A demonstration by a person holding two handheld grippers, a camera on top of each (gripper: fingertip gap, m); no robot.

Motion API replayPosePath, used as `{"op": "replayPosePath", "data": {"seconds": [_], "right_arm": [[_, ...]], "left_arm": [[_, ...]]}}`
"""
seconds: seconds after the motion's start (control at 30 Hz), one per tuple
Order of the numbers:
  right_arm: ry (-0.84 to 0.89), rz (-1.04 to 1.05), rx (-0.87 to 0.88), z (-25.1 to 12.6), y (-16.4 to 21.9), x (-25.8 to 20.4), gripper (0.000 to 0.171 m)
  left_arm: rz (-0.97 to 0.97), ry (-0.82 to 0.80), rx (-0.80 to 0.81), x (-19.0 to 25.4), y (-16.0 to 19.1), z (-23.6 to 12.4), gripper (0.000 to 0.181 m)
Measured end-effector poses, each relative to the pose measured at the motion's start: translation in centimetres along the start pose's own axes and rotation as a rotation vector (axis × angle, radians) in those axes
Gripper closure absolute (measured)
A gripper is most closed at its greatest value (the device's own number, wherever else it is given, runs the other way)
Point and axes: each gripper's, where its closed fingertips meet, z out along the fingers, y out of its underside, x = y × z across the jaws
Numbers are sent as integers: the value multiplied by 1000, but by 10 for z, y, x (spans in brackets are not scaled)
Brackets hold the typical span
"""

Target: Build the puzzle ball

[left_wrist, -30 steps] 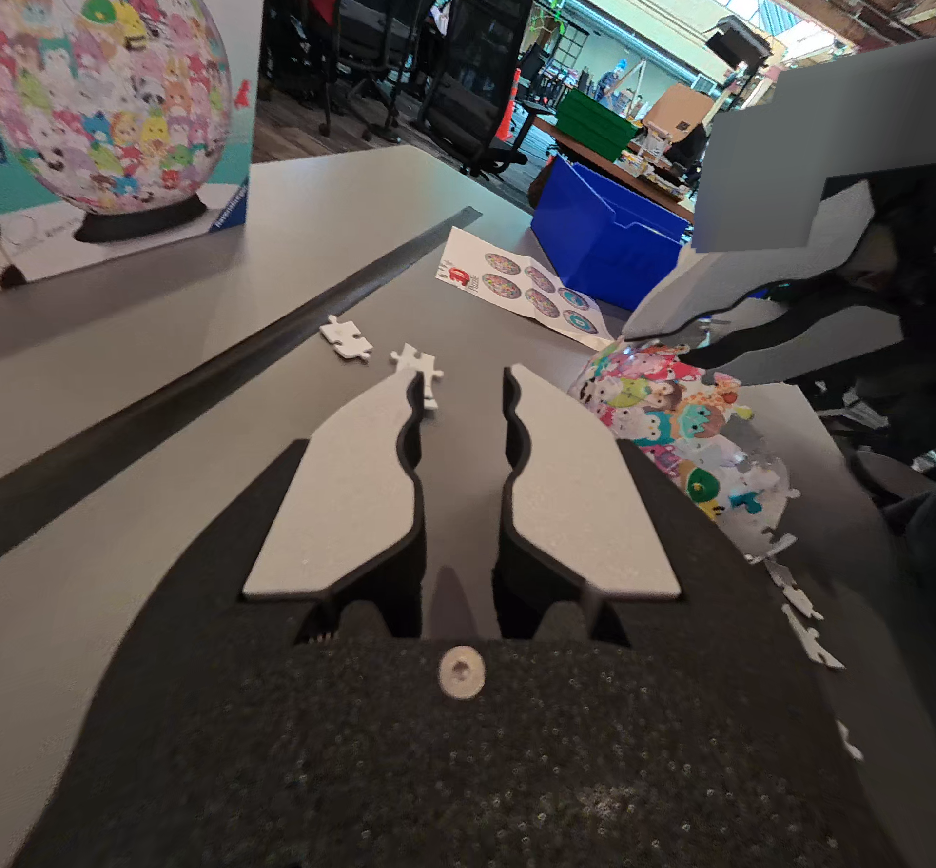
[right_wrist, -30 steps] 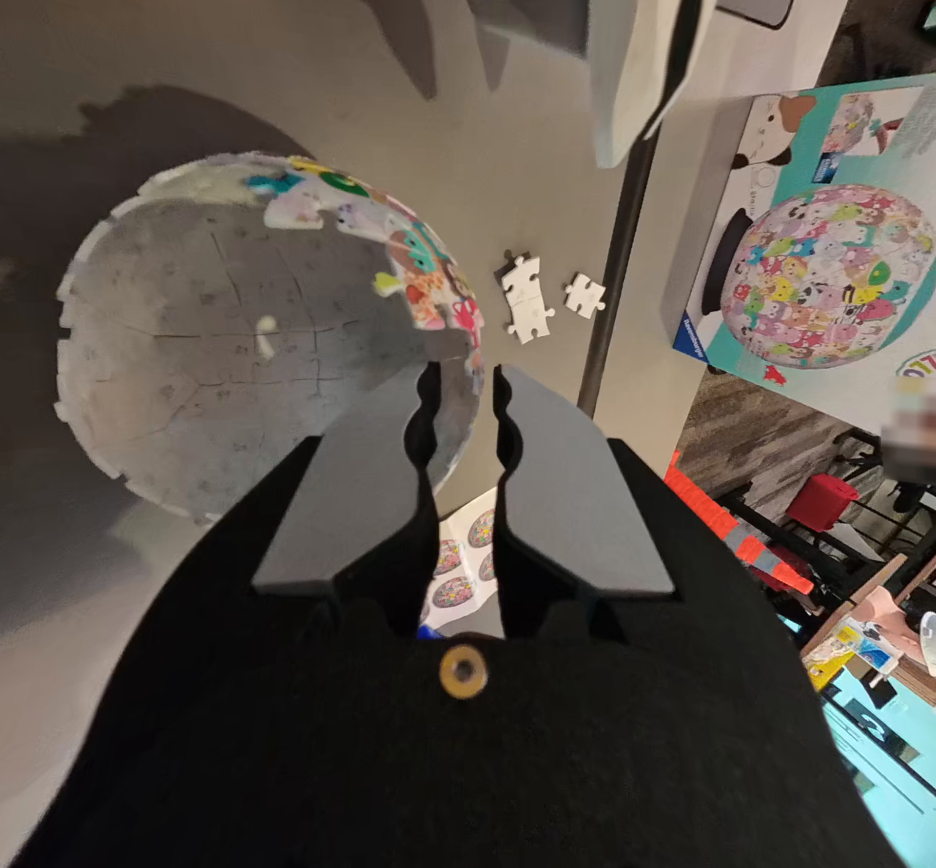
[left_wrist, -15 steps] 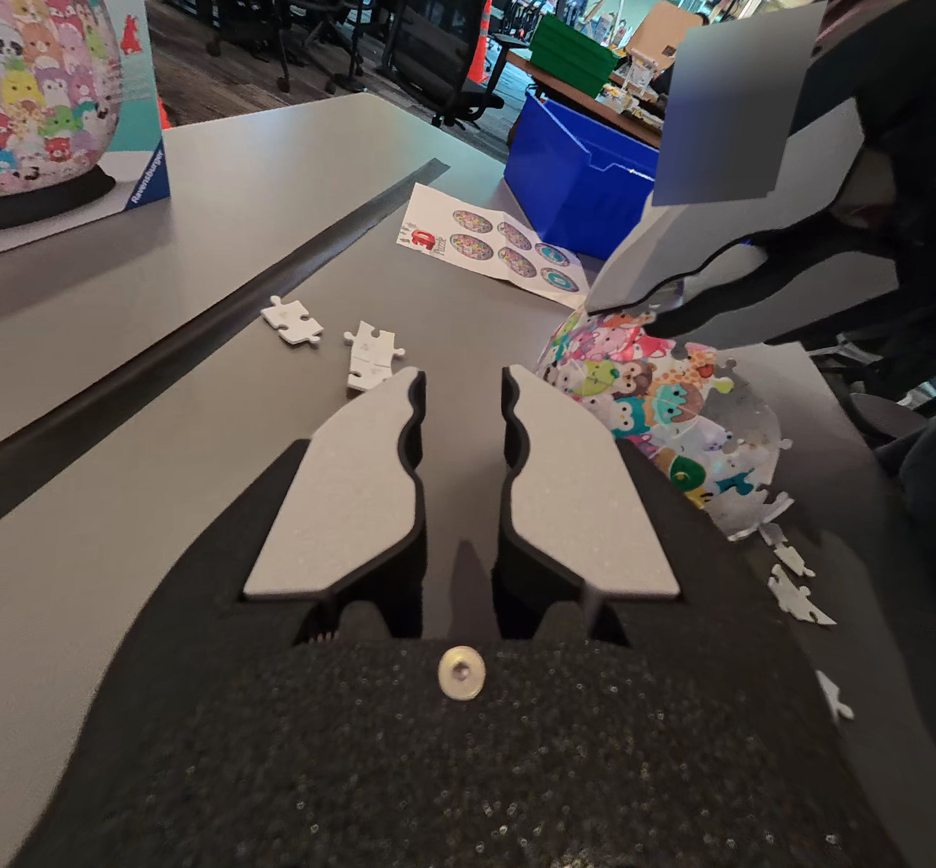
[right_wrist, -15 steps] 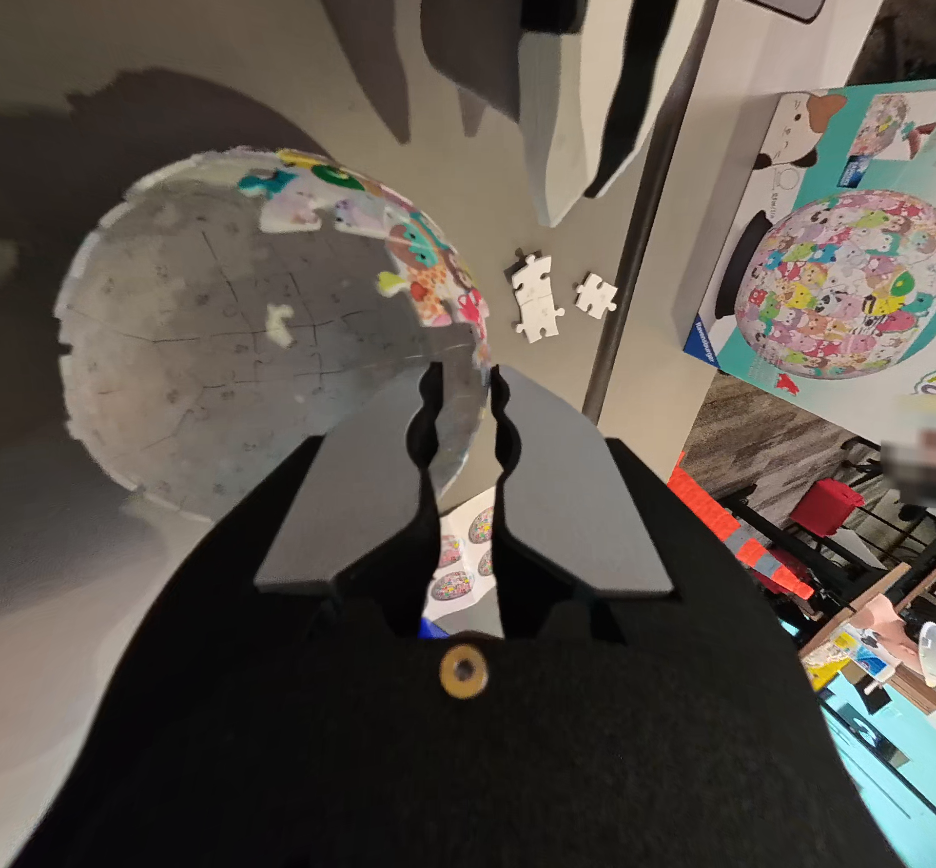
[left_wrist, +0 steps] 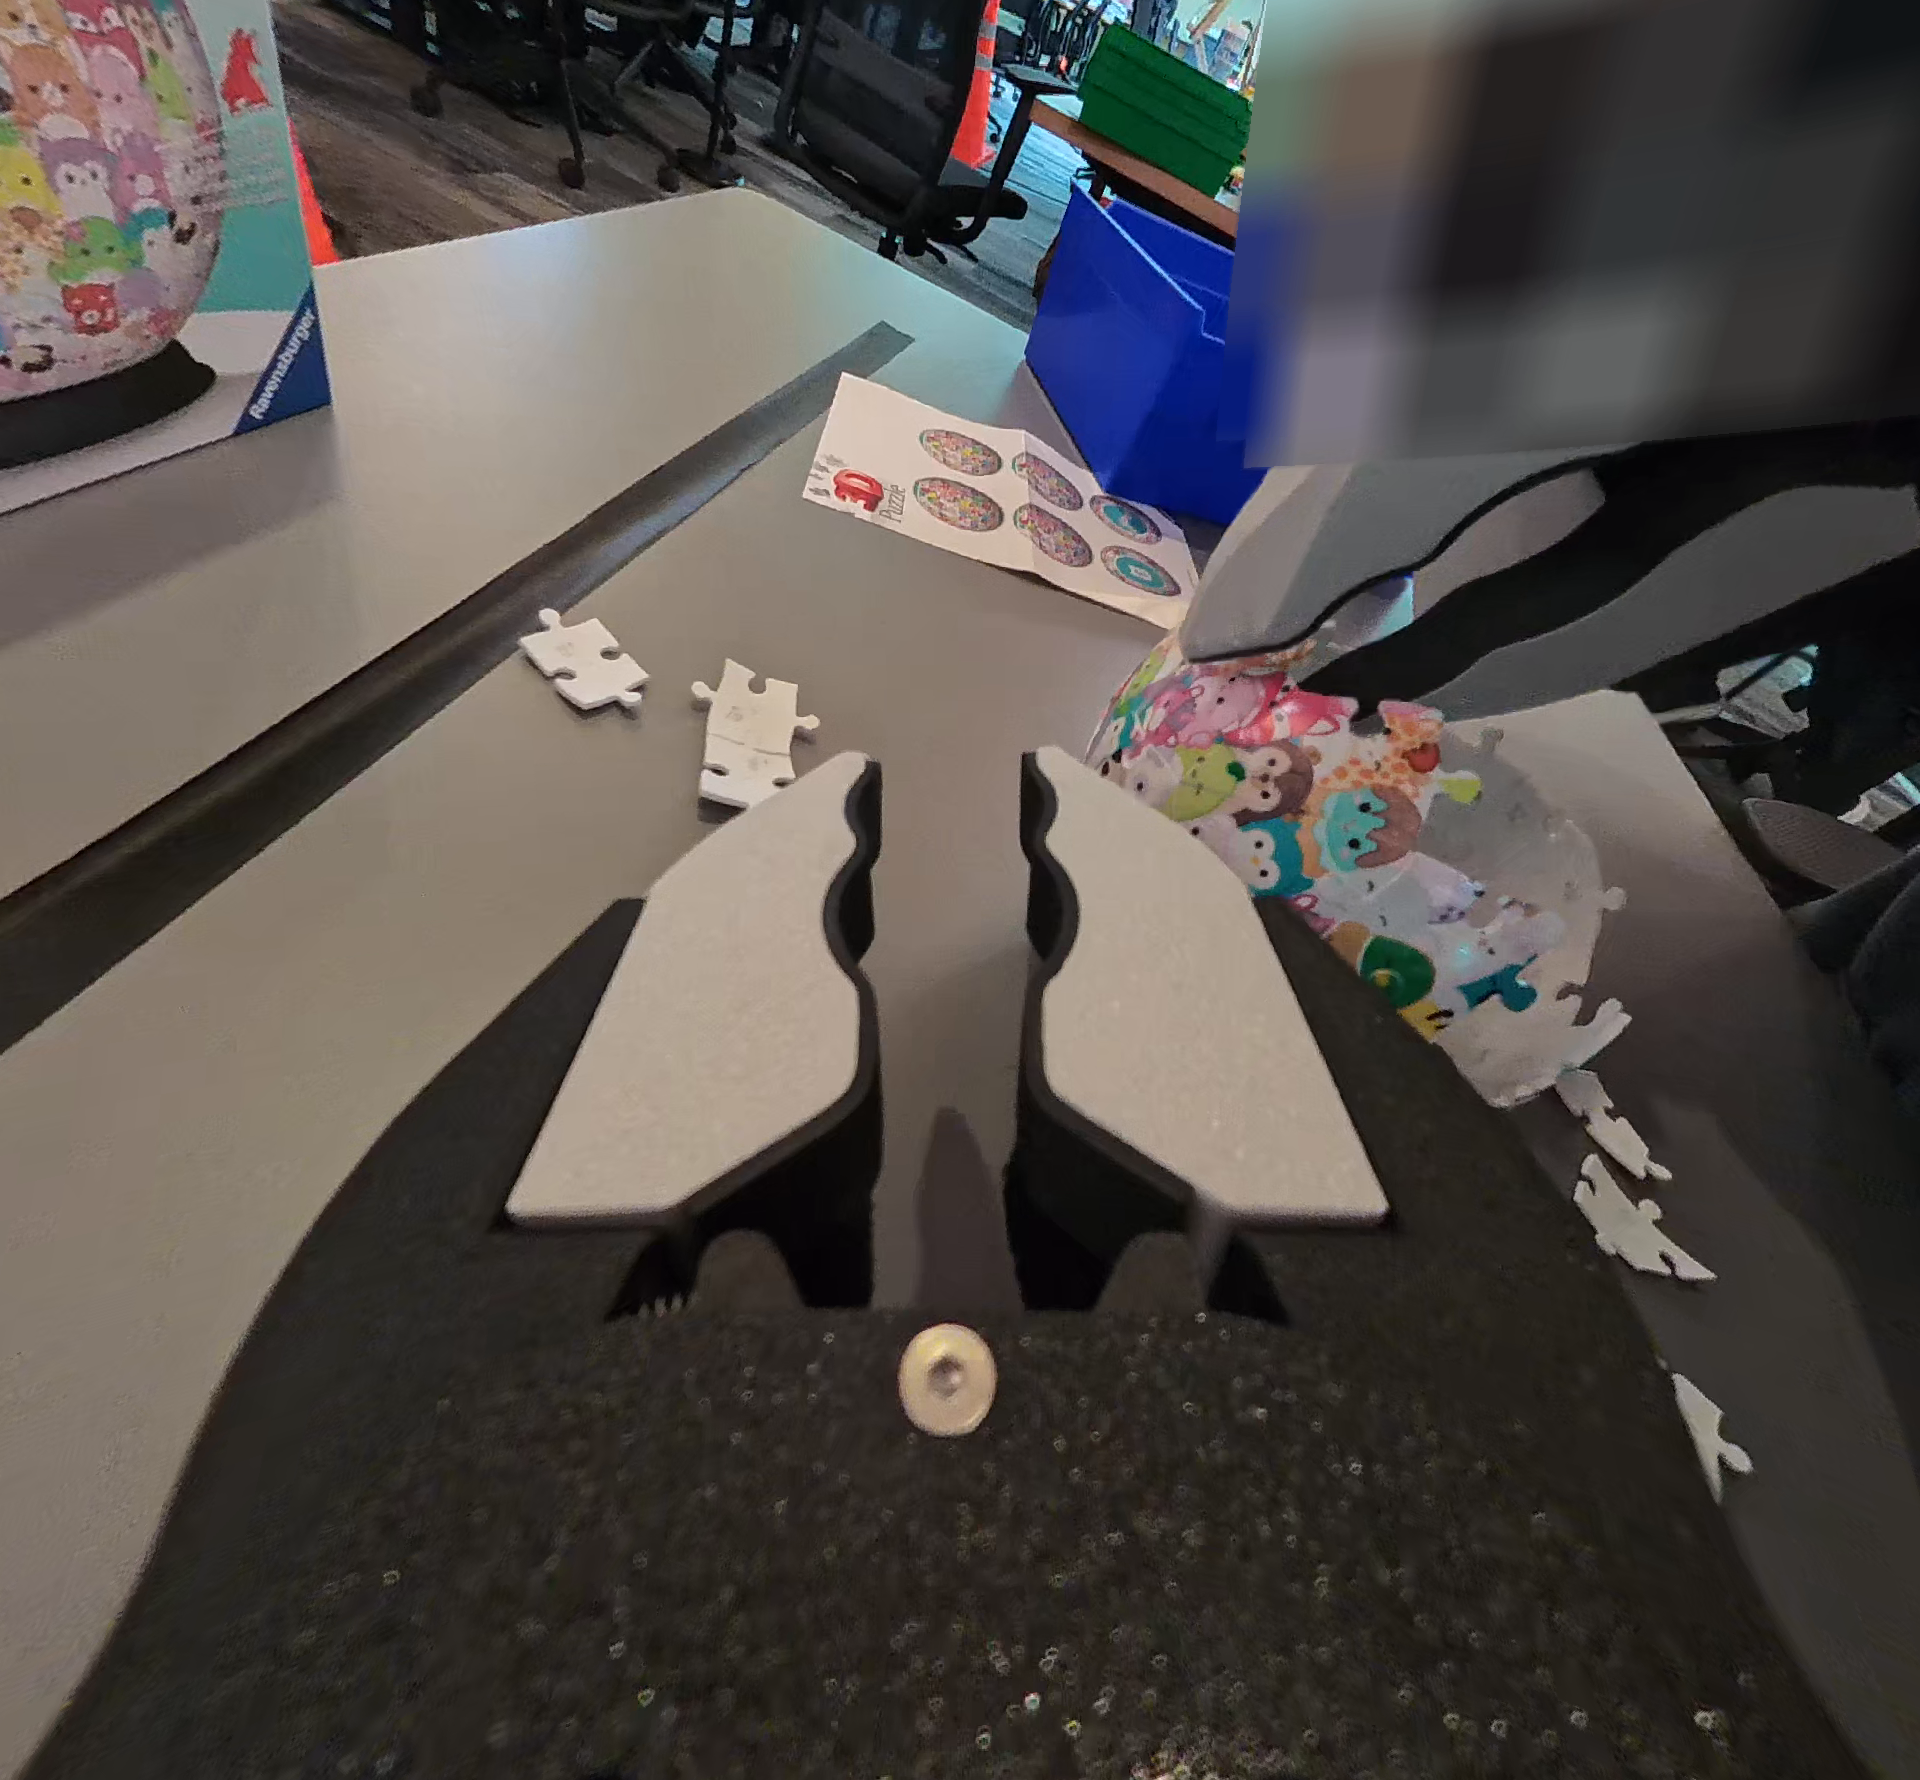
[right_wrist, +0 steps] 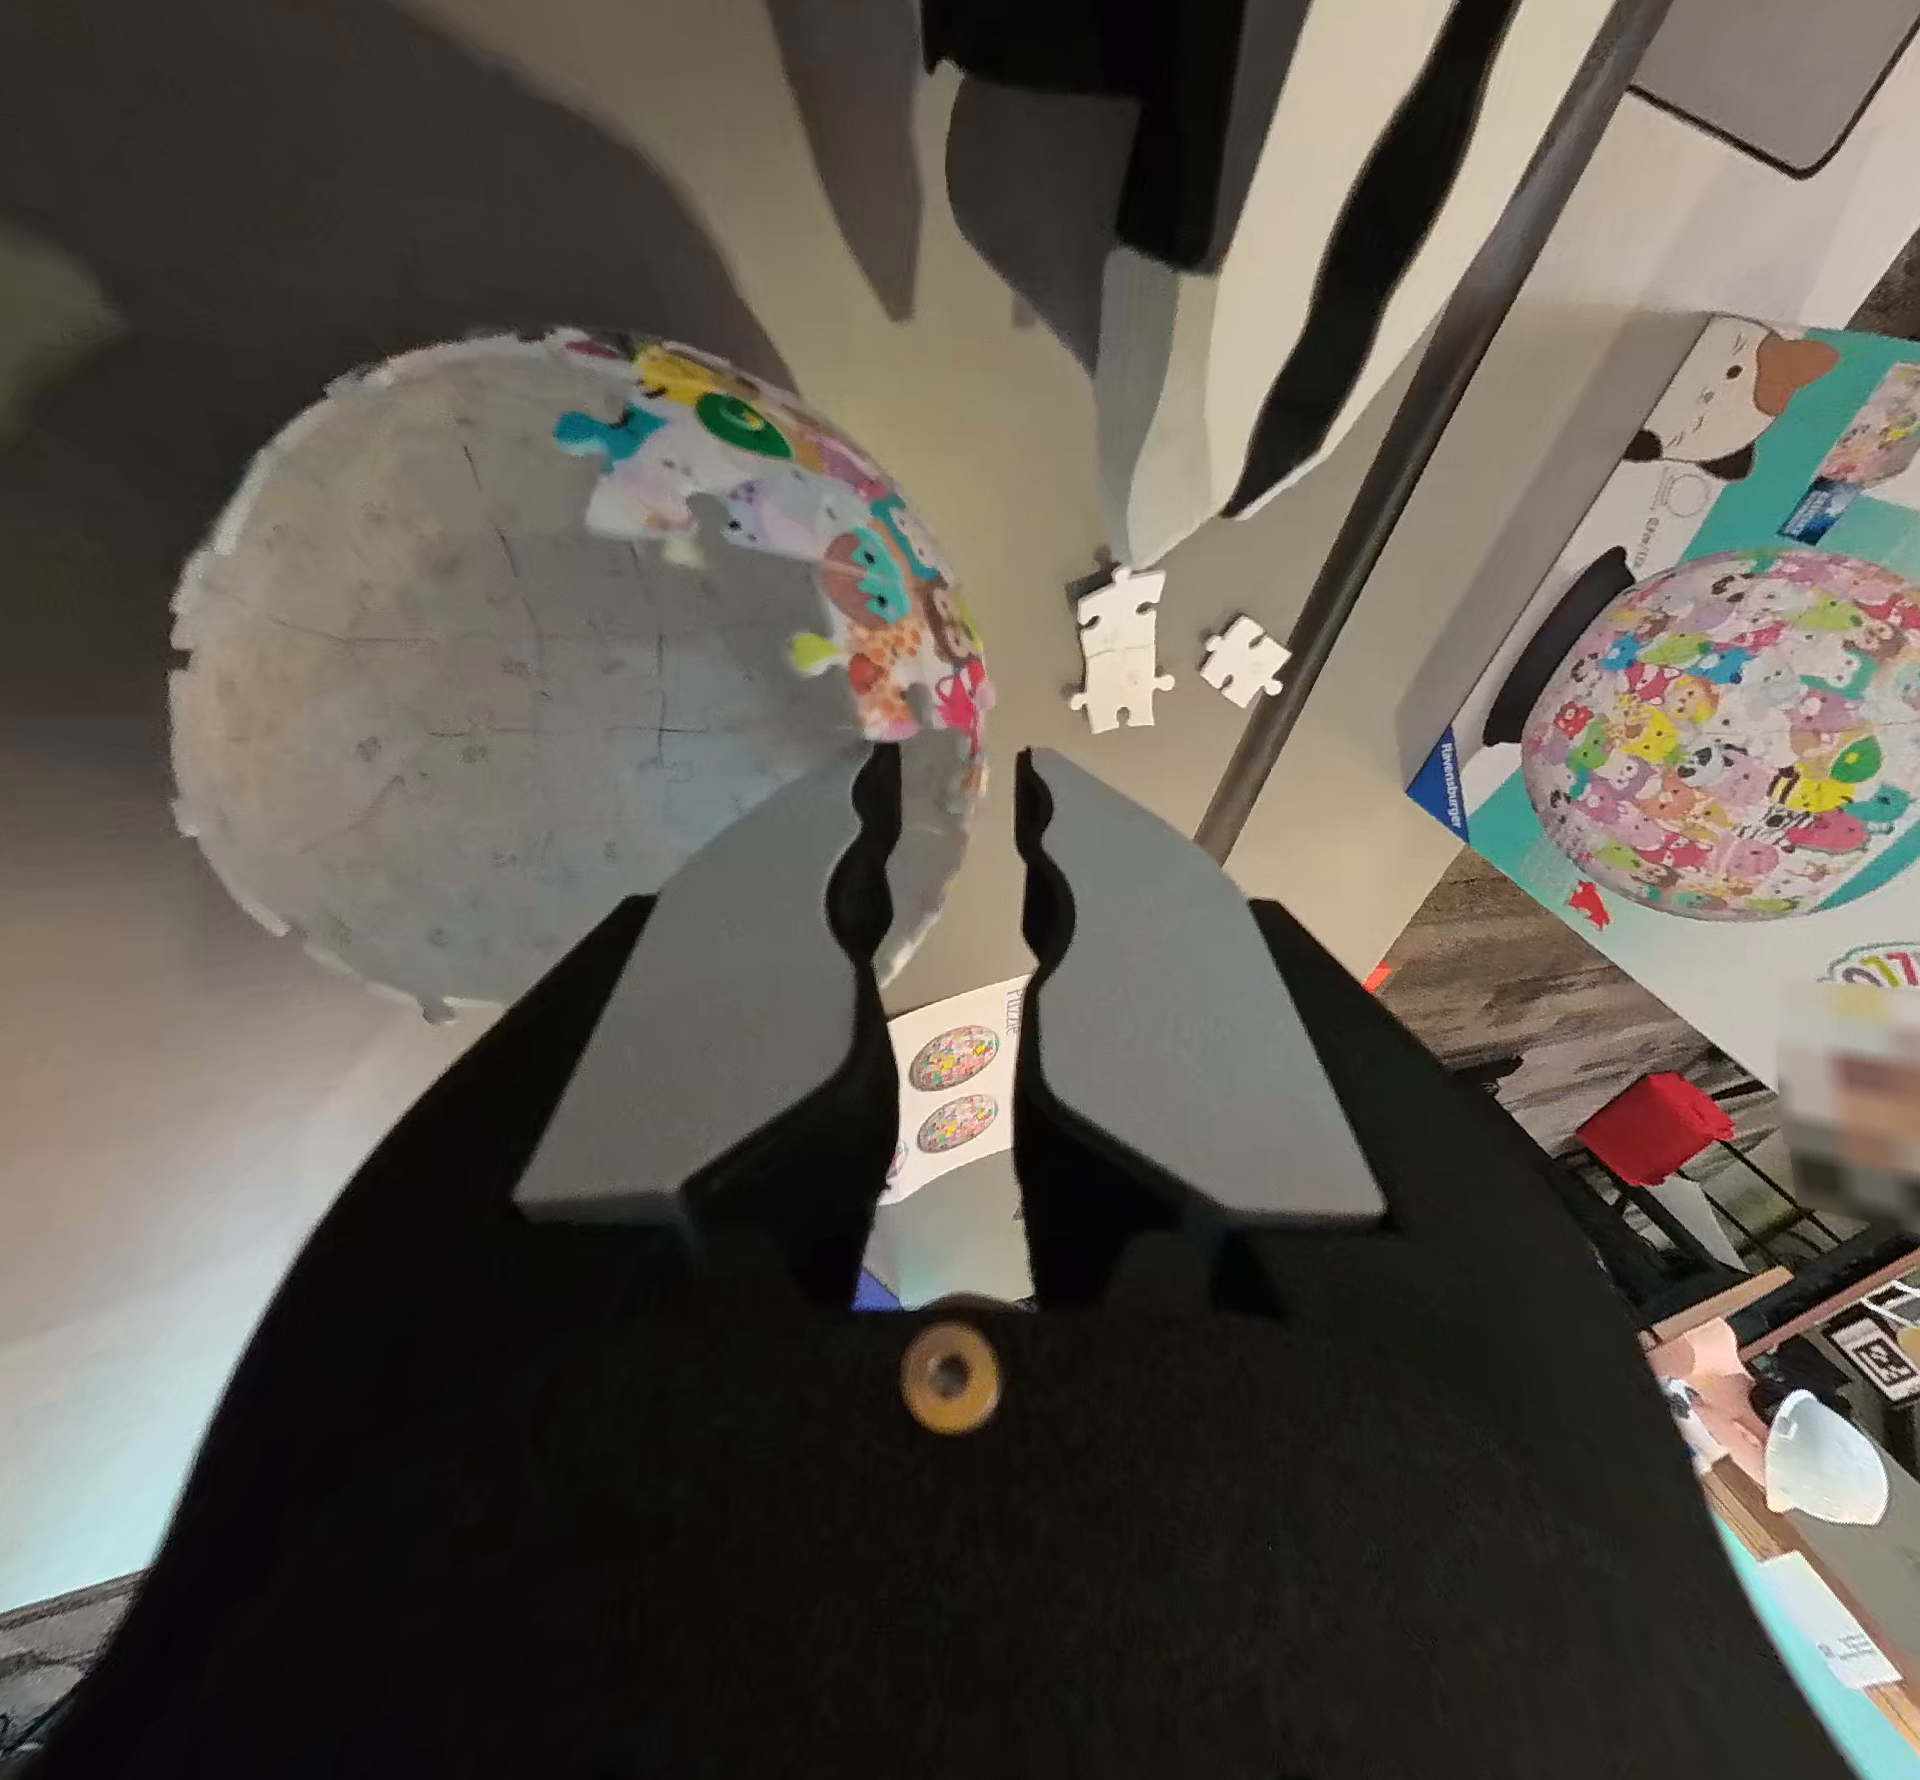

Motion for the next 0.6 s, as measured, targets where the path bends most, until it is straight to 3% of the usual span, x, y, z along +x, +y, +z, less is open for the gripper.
{"op": "replayPosePath", "data": {"seconds": [0.6], "right_arm": [[58,-50,-23,14,4,1,161]], "left_arm": [[1,-2,-9,0,1,1,157]]}}
